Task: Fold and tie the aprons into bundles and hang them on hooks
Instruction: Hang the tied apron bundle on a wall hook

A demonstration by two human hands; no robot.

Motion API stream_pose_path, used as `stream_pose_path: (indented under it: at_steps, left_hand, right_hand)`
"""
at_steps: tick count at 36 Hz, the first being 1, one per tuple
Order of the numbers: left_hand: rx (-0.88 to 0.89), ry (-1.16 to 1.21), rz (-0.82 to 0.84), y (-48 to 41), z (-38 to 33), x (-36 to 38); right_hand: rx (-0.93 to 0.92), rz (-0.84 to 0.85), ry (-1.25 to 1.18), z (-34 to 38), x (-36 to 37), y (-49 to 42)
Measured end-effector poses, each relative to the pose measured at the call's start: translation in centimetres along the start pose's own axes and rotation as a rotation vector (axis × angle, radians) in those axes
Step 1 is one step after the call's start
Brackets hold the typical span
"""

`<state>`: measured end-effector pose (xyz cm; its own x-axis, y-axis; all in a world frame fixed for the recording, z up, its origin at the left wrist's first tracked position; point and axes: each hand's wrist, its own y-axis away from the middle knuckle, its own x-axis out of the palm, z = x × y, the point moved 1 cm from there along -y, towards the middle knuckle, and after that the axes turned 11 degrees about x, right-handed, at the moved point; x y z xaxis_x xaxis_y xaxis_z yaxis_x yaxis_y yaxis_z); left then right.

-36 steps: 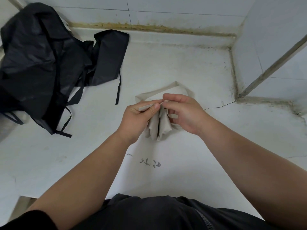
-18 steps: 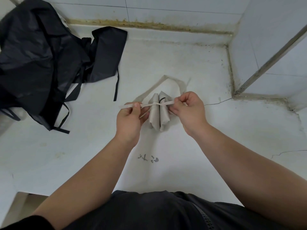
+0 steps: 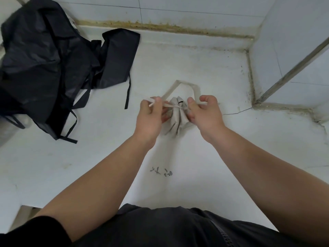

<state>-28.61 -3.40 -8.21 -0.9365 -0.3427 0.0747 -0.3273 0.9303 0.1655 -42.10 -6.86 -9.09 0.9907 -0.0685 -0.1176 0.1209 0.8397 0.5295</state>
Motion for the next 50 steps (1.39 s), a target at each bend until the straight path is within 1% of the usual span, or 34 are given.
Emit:
stream_pose_path:
  at_steps: [3,5,8,10,13,15,17,19,23,26,29,31,33,35,37,39,43,45,48,50]
  left_hand:
    - [0.146,-0.311,0.143,0.6,1.1,-0.1]
    - [0.211,-0.386,0.184,0.9,1.3,0.1]
    - [0.253,-0.425,0.163,0.6,1.2,0.2]
    - [0.233,-0.349,0.119,0.4,1.0,0.0]
    - [0.191,-0.191,0.086,0.5,0.9,-0.3]
    - [0.138,-0.106,0.089,0.7,0.9,-0.3]
    - [0.105,-0.045,0.076,1.0,0.8,-0.1]
    - [0.103,-0.011,0.083,1.1,0.6,0.2]
    - [0.103,0.035,0.106,1.1,0.3,0.3]
    - [0.077,0.078,0.086,1.0,0.2,0.0]
    - [0.058,0.082,0.074,1.1,0.3,-0.1]
    - [0.053,0.090,0.058,1.3,0.4,0.0]
    - [0.041,0.120,0.040,1.4,0.5,0.1]
    - [0.020,0.151,0.028,1.4,0.6,0.0]
    - [0.001,0.167,0.022,1.3,0.7,-0.2]
    - [-0.004,0.172,0.023,1.2,0.8,-0.5]
    - [-0.002,0.162,0.062,1.3,0.6,-0.6]
    - [0.000,0.141,0.048,1.4,0.5,-0.6]
    - [0.022,0.086,0.012,1.2,0.2,-0.6]
    - [0.022,0.055,-0.006,1.0,-0.2,-0.7]
  right_hand:
    - [0.027,0.091,0.019,-0.2,0.3,0.2]
    - [0.018,0.102,0.073,-0.6,0.4,0.2]
    - [0.013,0.116,0.092,-0.6,0.3,0.1]
    - [-0.002,0.131,0.144,-0.4,0.2,0.0]
    - [-0.042,0.149,0.357,-0.2,0.0,0.3]
    - [0.018,0.100,0.465,-0.1,0.1,0.5]
    - [0.092,0.071,0.497,0.0,0.3,0.4]
    - [0.175,0.109,0.464,0.4,0.8,0.5]
    - [0.381,0.307,0.143,0.8,1.0,0.6]
    - [0.507,0.423,0.047,0.9,0.6,0.8]
    - [0.578,0.409,0.060,0.4,0.5,0.9]
    - [0.589,0.341,0.089,0.0,0.6,0.7]
    - [0.572,0.286,0.167,-0.3,0.6,0.4]
    - [0.544,0.266,0.217,-0.3,0.8,0.4]
    - [0.479,0.245,0.200,0.0,1.0,0.3]
    - [0.375,0.233,0.163,0.5,1.3,0.6]
    - [0.236,0.210,0.146,1.1,1.6,0.7]
    - [0.136,0.155,0.196,0.9,1.9,0.7]
    - [-0.086,0.046,0.287,0.5,2.1,0.8]
    - [-0.224,0.022,0.349,0.4,1.9,1.0]
